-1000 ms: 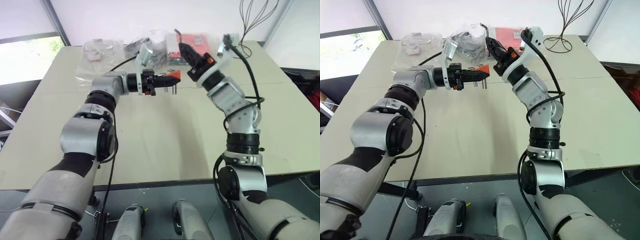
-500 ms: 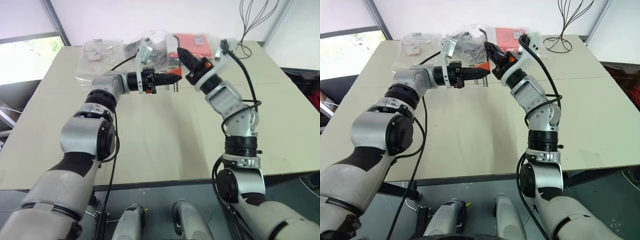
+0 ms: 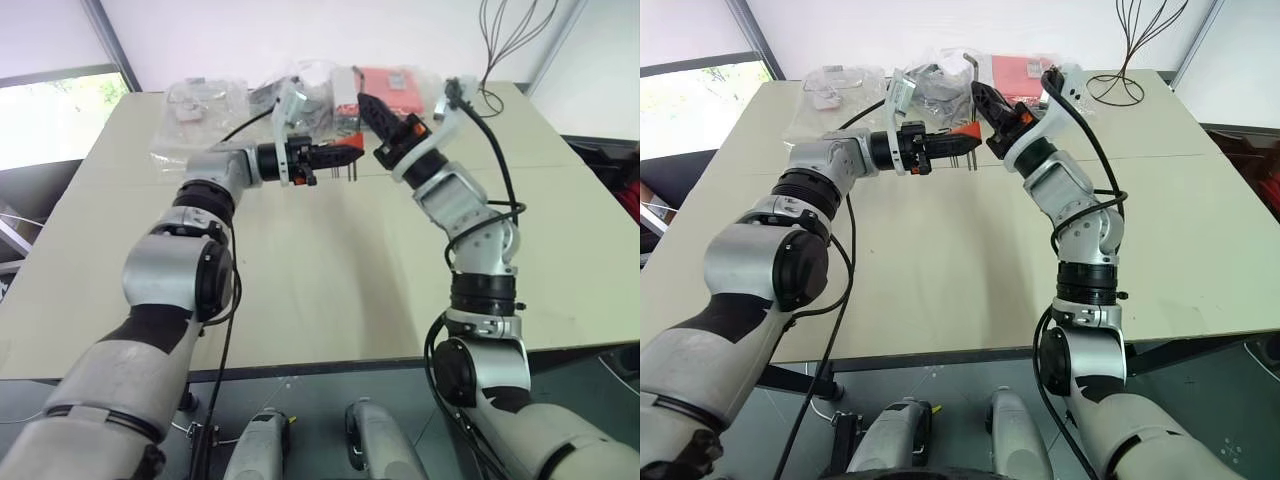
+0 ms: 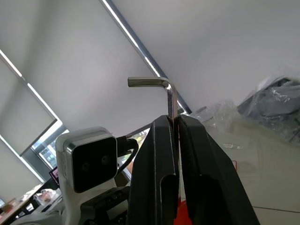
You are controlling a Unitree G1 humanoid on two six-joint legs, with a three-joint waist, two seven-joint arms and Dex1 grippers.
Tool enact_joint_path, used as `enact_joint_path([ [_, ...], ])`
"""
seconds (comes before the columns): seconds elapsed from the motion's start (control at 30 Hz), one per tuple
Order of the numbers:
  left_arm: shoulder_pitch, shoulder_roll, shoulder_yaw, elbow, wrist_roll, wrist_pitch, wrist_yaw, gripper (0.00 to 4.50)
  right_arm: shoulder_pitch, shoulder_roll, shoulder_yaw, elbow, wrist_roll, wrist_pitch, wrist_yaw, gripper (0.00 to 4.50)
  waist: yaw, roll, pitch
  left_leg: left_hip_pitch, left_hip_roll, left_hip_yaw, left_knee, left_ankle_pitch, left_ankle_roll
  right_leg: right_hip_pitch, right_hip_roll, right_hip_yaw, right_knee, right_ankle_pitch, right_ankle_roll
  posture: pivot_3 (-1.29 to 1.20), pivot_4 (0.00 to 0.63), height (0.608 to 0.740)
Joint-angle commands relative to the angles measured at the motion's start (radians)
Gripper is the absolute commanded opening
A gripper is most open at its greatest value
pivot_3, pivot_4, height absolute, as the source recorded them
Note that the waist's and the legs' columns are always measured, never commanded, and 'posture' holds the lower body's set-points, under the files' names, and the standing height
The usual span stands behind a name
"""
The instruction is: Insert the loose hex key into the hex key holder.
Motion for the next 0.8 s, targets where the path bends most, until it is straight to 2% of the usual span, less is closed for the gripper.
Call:
enact_joint_path([
  [0.03, -0.047, 0.010, 0.029, -0.029, -0.033, -0.010, -0.018, 0.00, 0.004, 0.004, 0.005, -0.034, 0.006, -0.002, 0.001, 0.04, 0.000, 0.000, 0.000, 0.000, 0.000, 0.000, 0.000, 0.000, 0.000, 0.000, 0.000, 0.000, 0.000, 0.000, 0.000, 0.00, 0.150, 0.740],
  [0.27, -0.045, 0.027, 0.019, -0.034, -0.026, 0.005, -0.067, 0.00, 0.001, -0.002, 0.000, -0.009, -0.007, -0.016, 0.006, 0.04, 0.000, 0.000, 0.000, 0.000, 0.000, 0.000, 0.000, 0.000, 0.000, 0.000, 0.000, 0.000, 0.000, 0.000, 0.000, 0.00, 0.150, 0.740],
  [0.8, -0.050, 0.039, 0.033, -0.033, -0.035, 0.013, -0.054, 0.00, 0.001, -0.004, -0.003, 0.003, -0.013, -0.023, 0.010, 0.04, 0.000, 0.000, 0.000, 0.000, 0.000, 0.000, 0.000, 0.000, 0.000, 0.000, 0.000, 0.000, 0.000, 0.000, 0.000, 0.00, 0.150, 0.740],
])
